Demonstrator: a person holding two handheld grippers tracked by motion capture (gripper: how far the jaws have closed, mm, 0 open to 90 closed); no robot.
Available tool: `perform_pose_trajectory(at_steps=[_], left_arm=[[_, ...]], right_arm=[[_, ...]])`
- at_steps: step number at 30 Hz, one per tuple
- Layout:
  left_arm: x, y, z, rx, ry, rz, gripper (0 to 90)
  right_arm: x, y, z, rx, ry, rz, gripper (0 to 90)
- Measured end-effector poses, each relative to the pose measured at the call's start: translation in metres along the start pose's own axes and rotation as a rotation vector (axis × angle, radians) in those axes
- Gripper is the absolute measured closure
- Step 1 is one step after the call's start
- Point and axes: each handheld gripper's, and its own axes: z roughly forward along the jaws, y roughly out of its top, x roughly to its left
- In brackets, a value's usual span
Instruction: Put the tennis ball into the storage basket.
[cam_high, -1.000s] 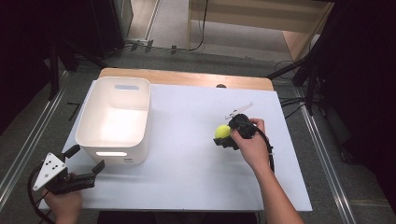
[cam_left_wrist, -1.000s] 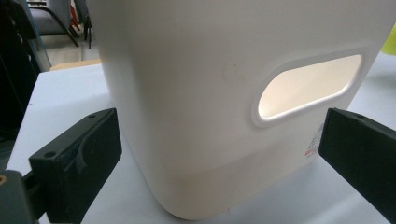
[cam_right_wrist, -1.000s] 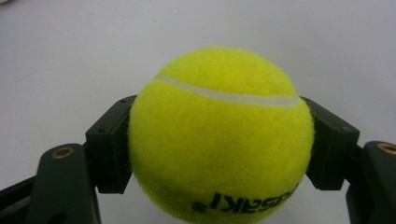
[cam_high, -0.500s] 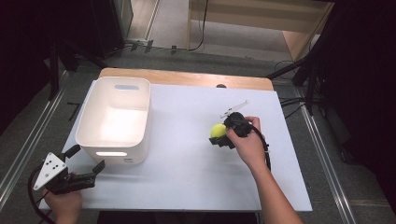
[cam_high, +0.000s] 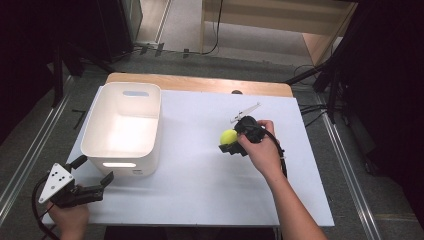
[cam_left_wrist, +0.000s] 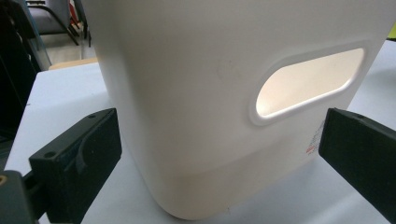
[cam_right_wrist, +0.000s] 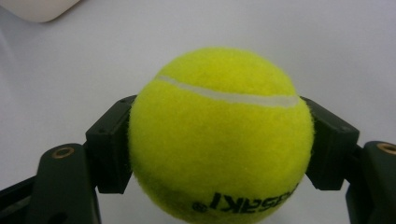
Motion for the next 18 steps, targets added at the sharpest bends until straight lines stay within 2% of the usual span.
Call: perform_pose_trajectory(at_steps=[18], left_arm=[[0.000,0.000,0.000,0.001,-0.001,0.002,0.0]], right_arm=[[0.013,0.016,0.012,0.007,0.034,-0.029,23.1]])
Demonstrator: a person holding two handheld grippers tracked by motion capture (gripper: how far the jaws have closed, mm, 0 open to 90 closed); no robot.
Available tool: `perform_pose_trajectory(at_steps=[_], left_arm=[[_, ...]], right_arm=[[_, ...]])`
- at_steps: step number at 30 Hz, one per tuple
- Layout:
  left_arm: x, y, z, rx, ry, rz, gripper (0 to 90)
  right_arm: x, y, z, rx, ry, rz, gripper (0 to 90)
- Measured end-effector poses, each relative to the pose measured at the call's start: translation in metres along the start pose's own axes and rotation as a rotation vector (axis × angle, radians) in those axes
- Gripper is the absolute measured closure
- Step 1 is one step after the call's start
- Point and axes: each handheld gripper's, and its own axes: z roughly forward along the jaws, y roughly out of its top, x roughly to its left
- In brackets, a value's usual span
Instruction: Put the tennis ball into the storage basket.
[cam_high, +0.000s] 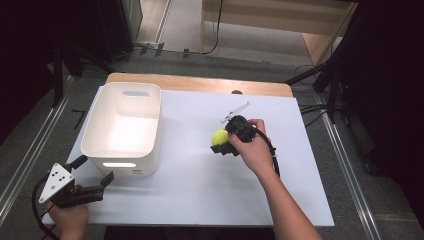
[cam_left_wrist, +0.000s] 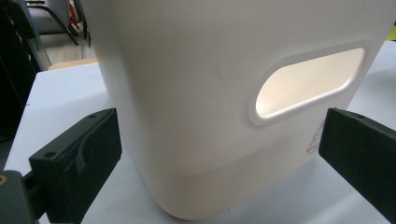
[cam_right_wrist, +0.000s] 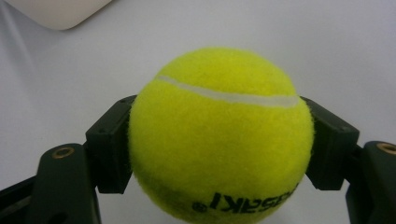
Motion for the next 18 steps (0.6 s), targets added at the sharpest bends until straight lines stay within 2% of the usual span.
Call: perform_pose_trajectory(at_steps=[1,4,18], left_arm=[[0.000,0.000,0.000,0.003,0.002,0.000,0.0],[0.000,0.000,0.000,0.003,0.001,0.002,0.0],[0.000,0.000,0.000,0.001,0.001,0.003,0.0]], right_arm=[[0.000,0.001,0.000,0.000,0.003,-0.012,23.1],[0.002,0.004,-0.001,-0.005,0.003,-0.006,23.1],[0.010,0.016,0.005,-0.010,0.024,-0.036,23.1]])
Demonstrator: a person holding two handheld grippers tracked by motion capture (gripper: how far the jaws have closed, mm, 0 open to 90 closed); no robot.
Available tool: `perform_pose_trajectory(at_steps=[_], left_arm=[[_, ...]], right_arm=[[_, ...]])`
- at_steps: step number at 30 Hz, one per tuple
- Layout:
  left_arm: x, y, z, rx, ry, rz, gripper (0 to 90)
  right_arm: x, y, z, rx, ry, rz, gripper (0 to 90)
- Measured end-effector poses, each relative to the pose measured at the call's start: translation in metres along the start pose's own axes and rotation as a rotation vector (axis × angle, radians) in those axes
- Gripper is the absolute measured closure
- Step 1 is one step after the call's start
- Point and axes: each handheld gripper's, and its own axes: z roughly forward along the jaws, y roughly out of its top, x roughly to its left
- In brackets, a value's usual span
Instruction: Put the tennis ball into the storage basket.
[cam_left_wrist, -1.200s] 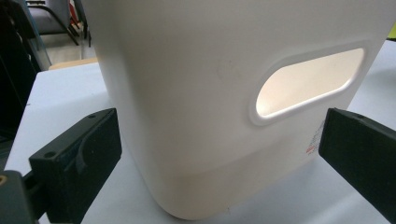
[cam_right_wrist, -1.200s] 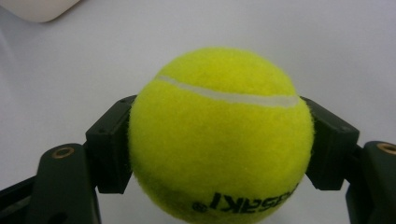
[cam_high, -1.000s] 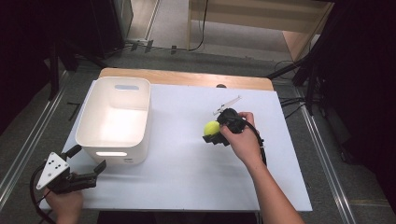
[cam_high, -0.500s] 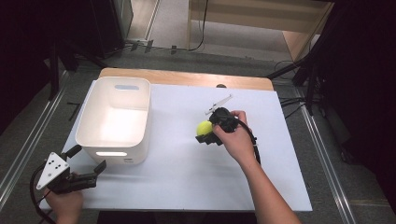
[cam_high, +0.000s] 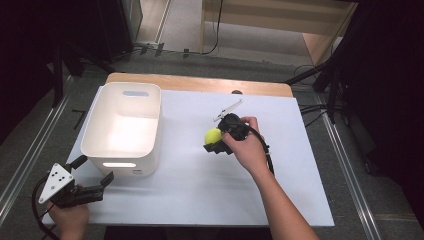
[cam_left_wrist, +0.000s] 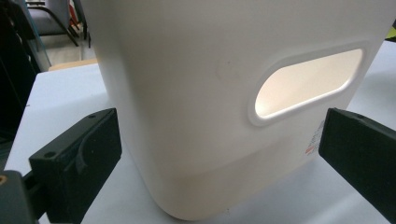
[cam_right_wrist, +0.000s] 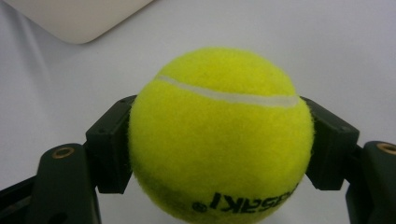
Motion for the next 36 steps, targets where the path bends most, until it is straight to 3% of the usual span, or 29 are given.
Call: perform_pose_trajectory(at_steps=[25,36], left_arm=[[0.001,0.000,0.000,-0.009,-0.003,-0.001,0.0],[0.001,0.000,0.000,-0.014,-0.008,-0.011,0.0]], right_arm=[[0.016,0.028,0.006,-0.006,0.033,-0.057,23.1],[0.029,0.048,0.019,-0.012,0.064,-0.088,23.2]])
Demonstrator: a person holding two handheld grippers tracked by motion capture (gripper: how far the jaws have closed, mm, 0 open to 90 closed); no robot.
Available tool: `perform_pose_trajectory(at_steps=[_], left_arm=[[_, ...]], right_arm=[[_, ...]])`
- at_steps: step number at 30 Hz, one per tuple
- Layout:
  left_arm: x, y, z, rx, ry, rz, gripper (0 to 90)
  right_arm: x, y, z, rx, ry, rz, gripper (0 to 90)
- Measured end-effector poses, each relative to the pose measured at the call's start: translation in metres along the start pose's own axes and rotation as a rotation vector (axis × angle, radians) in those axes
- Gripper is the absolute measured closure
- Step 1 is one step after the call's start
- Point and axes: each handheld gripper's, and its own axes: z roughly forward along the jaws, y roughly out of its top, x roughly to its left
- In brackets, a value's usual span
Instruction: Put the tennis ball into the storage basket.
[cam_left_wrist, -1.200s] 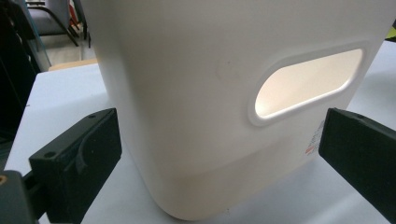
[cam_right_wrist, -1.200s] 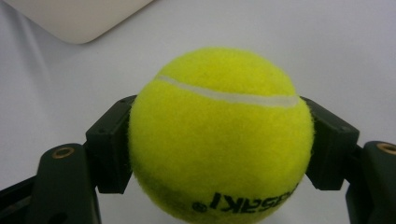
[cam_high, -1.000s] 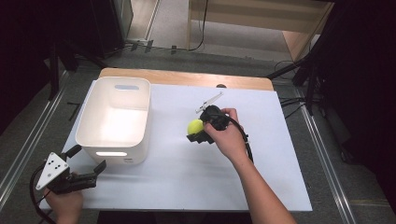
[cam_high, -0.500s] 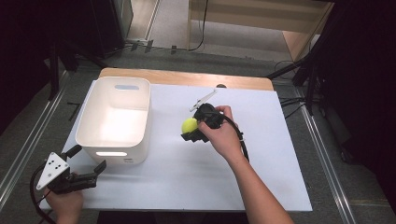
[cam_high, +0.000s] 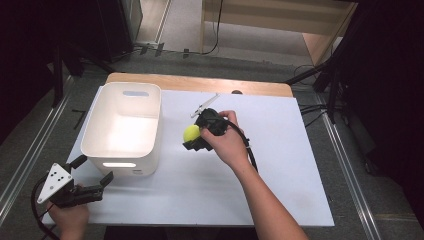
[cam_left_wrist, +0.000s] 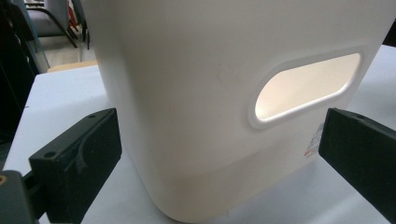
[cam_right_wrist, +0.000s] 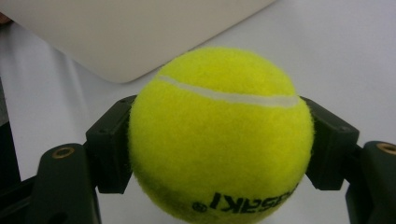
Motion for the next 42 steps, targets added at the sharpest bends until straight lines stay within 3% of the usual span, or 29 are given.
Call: perform_pose_trajectory(at_steps=[31,42], left_arm=[[0.001,0.000,0.000,0.003,0.001,-0.004,0.0],[0.001,0.000,0.001,0.011,0.004,-0.004,0.0]], right_arm=[[0.027,0.055,-0.006,-0.054,0.041,-0.111,23.2],[0.032,0.067,-0.009,-0.069,0.048,-0.119,23.1]])
